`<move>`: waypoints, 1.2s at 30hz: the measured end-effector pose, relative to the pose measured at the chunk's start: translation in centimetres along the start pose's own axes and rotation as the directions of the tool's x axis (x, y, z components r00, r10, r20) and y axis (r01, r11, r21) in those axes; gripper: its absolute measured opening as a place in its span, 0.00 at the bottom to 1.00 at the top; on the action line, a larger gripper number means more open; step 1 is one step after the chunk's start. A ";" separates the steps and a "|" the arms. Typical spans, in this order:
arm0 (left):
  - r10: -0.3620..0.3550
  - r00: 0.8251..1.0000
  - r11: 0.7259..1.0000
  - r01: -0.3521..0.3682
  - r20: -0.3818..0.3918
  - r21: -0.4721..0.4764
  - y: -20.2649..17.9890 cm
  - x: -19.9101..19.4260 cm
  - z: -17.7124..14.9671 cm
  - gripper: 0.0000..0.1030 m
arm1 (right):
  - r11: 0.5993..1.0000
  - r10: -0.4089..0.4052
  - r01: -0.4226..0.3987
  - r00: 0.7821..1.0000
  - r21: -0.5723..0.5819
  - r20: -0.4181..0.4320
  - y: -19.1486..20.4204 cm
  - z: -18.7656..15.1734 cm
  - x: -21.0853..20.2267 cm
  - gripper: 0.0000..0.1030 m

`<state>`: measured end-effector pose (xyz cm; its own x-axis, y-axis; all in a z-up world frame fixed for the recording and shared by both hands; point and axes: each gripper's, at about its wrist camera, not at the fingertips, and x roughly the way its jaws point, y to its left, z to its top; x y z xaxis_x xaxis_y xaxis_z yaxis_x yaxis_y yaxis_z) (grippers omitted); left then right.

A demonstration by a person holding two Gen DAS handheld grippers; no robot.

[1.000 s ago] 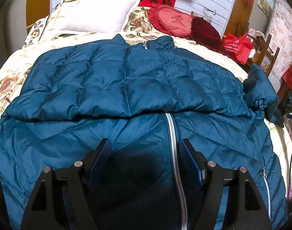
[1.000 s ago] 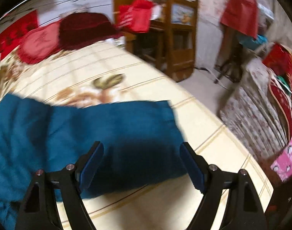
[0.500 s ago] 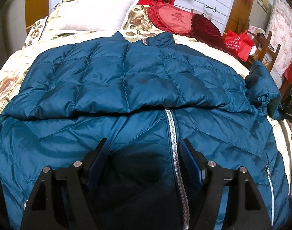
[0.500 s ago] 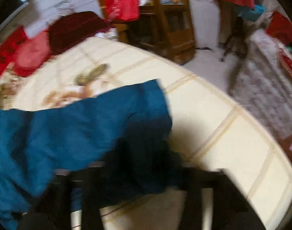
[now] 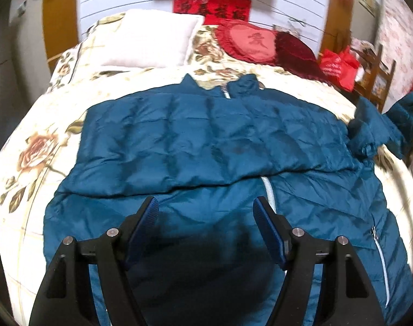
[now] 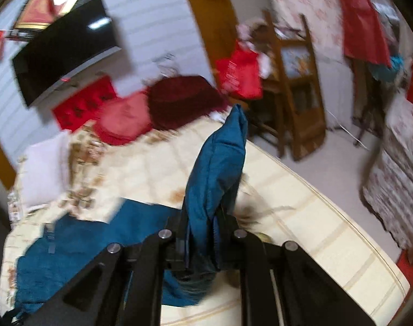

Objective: Fold large clothes
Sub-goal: 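Lift the grasped sleeve with the right tool and carry it across the jacket body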

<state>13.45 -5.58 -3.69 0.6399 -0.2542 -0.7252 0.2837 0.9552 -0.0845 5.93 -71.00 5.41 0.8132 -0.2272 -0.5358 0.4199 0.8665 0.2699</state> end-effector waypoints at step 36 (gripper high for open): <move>0.066 0.997 0.971 -0.058 0.027 -0.232 11.5 -0.8 0.2 0.67 | 0.647 0.460 -0.695 0.683 -0.313 -0.567 48.8 -16.8 4.7 0.13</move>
<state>16.33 5.62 -4.00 0.6763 -0.1945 -0.7104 0.0728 0.9774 -0.1983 23.51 -22.32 2.63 0.5206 0.4955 -0.6954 -0.4197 0.8577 0.2970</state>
